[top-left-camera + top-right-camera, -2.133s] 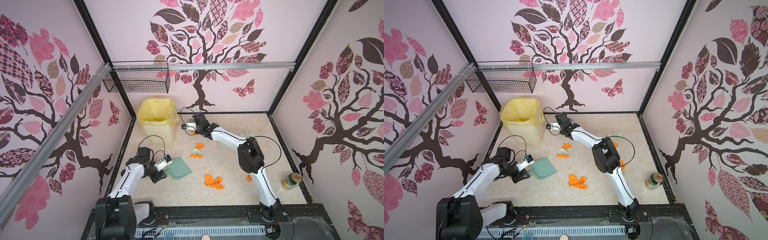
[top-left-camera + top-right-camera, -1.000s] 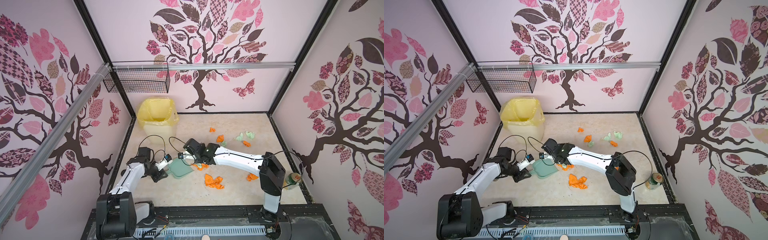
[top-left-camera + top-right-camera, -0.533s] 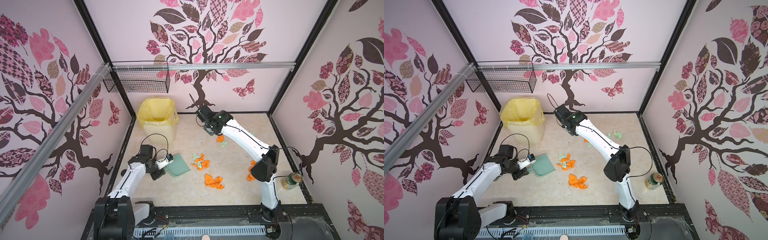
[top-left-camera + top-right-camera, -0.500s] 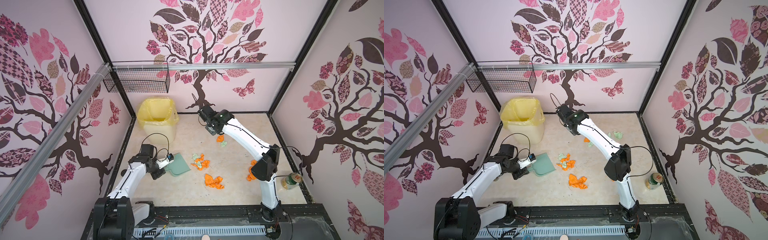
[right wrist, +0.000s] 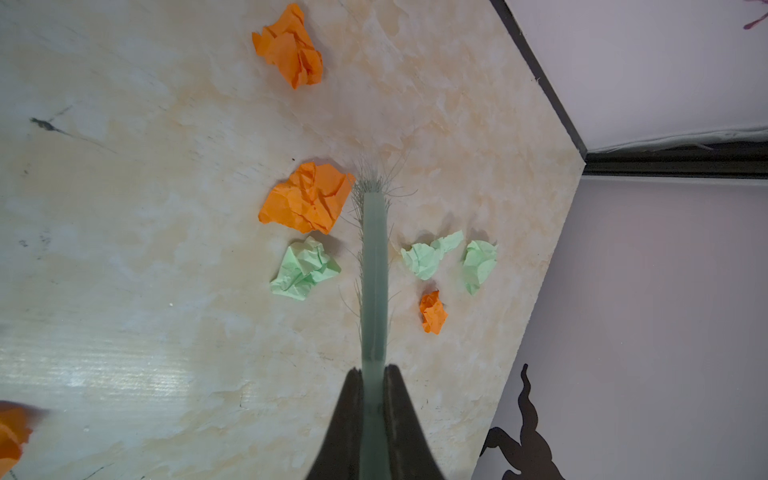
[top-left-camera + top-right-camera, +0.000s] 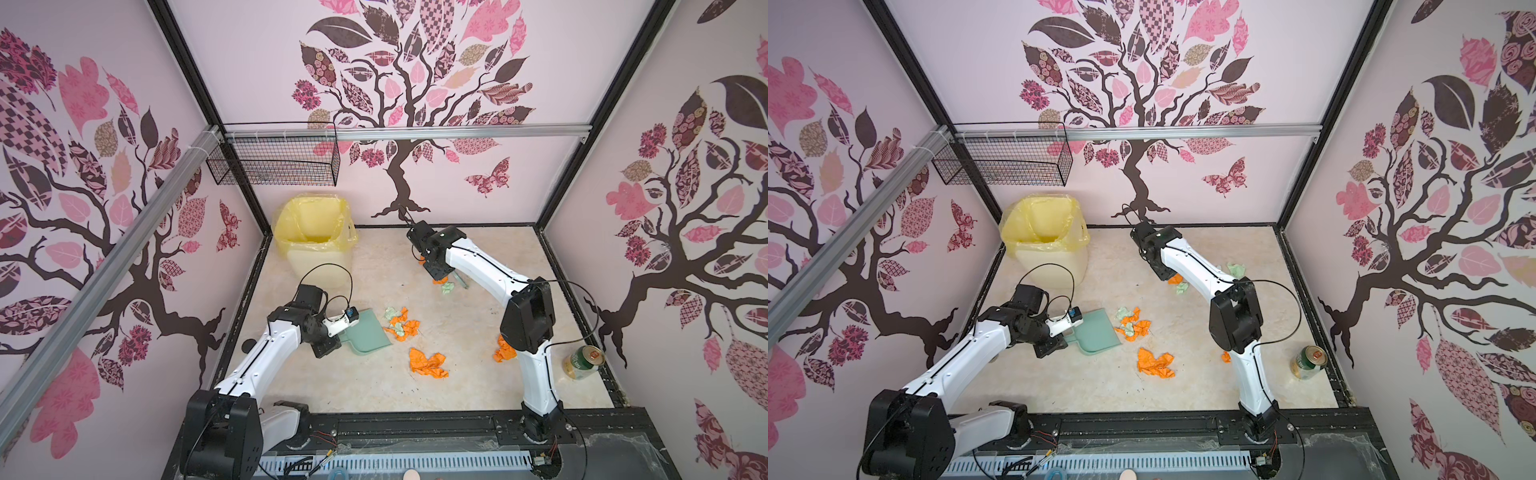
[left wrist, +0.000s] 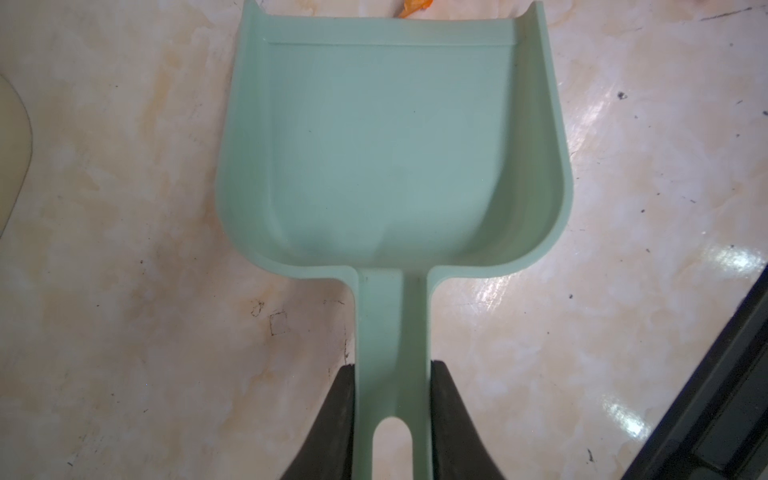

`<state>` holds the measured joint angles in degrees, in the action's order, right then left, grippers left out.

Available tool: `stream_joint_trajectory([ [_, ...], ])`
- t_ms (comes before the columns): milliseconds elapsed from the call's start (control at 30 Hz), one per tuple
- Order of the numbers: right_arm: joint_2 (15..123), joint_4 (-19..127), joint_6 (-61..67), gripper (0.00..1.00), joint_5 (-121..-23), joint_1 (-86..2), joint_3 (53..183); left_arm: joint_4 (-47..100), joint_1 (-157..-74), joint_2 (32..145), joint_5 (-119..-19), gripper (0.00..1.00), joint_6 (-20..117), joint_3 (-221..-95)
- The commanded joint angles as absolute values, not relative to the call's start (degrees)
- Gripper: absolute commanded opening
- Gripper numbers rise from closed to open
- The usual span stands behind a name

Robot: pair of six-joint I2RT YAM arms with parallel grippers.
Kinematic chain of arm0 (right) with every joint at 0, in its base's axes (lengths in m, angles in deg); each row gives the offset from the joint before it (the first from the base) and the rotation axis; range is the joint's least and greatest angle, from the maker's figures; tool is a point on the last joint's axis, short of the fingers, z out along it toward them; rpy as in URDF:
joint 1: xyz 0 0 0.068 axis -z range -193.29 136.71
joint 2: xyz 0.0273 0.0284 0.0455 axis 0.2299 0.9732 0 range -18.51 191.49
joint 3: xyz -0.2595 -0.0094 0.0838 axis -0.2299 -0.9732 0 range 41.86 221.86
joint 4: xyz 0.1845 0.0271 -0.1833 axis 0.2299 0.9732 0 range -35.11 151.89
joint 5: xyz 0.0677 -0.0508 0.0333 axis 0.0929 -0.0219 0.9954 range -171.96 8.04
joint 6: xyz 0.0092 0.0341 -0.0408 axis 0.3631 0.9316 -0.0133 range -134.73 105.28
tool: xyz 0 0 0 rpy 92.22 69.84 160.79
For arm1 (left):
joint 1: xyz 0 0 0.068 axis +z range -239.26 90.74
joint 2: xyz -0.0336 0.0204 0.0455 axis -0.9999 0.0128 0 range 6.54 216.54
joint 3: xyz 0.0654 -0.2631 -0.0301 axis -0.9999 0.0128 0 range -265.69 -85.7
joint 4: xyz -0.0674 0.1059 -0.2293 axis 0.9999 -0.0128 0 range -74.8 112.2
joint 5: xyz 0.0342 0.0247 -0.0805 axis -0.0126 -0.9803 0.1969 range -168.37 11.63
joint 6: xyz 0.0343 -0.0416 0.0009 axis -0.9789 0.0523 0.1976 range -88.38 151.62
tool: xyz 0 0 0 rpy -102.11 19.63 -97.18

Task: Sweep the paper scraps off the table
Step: 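Sweep the paper scraps with the brush toward the dustpan held by the left gripper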

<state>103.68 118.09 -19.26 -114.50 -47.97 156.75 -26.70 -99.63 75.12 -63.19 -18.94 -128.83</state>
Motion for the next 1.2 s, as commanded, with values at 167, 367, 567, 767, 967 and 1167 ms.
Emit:
stream_joint_trajectory([
  [167,107.57,121.52,-17.4,0.0,-110.62,-48.29,157.89,-23.86,-102.06,77.33,-62.62,0.0,-16.43,-127.34],
  [367,105.27,122.27,-14.0,0.0,-105.92,-52.87,155.63,-22.69,-102.13,77.93,-62.54,0.0,-15.89,-127.02],
  [567,104.51,125.02,-10.24,0.0,-102.12,-59.37,157.28,-21.11,-102.44,78.43,-62.03,0.0,-15.14,-126.3],
  [767,104.33,130.21,-6.49,0.0,-100.55,-64.1,162.25,-19.66,-102.54,78.49,-61.14,0.0,-14.48,-125.56],
  [967,103.32,130.98,-3.87,0.0,-95.56,-66.02,164.65,-16.93,-102.54,79.13,-59.54,0.0,-12.76,-124.54],
  [1167,102.81,129.11,-3.14,0.0,-91.61,-66.39,165.68,-16.06,-102.63,79.48,-59.01,0.0,-12.58,-124.09],
])
